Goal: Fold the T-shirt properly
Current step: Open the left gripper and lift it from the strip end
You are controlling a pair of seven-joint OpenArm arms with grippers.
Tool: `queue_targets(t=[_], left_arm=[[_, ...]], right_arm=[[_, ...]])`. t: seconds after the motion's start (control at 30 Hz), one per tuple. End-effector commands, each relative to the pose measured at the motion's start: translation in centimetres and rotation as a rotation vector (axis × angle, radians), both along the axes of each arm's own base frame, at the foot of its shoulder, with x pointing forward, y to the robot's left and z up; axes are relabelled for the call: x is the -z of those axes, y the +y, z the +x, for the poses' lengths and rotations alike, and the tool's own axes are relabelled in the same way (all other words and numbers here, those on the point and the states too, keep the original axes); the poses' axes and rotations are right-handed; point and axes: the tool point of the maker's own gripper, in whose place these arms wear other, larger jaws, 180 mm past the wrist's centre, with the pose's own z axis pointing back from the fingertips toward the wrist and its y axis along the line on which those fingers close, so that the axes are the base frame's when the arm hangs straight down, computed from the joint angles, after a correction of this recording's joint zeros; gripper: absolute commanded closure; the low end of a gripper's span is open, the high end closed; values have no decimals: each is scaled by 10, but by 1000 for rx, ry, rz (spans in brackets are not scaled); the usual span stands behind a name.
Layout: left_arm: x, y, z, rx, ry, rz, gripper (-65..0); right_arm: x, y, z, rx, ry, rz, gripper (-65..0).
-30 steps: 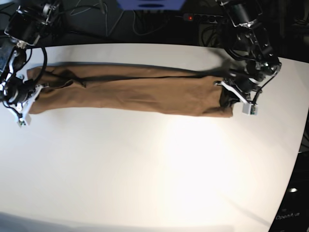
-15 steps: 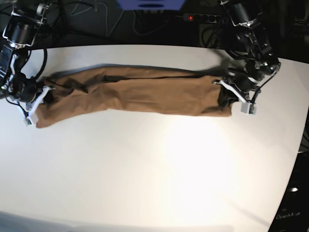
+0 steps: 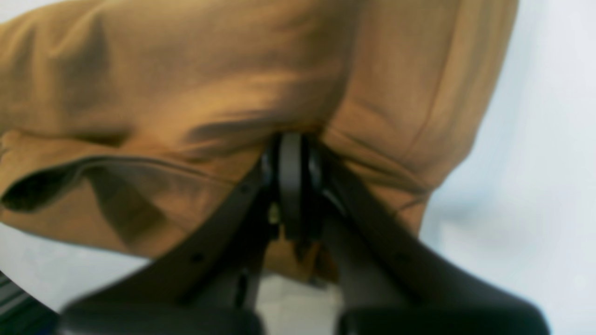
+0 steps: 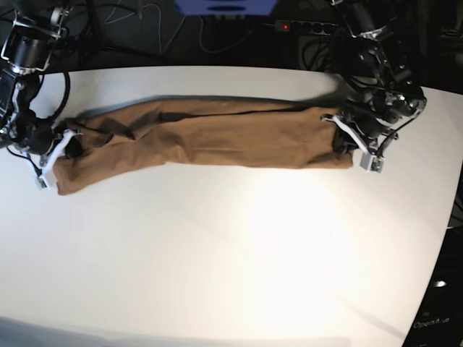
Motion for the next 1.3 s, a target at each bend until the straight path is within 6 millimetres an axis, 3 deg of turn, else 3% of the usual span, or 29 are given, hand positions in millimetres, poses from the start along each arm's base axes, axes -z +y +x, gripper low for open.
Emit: queue_targets(t=[0.0, 0.37, 0.97, 1.1, 1.27], left_arm=[[27, 23, -37, 3, 217, 135, -41], [6, 41, -4, -2, 149, 176, -42], [-28, 39, 50, -12, 24, 169, -42], [-45, 38, 68, -15, -31, 175, -42], [-83, 42, 87, -24, -137, 217, -42]], right_arm=[[19, -16, -33, -17, 168, -95, -10], [11, -33, -32, 30, 146, -107, -9], [12, -33, -34, 30, 150, -105, -9], [12, -31, -32, 27, 148, -102, -9], [12, -31, -32, 27, 148, -102, -9]])
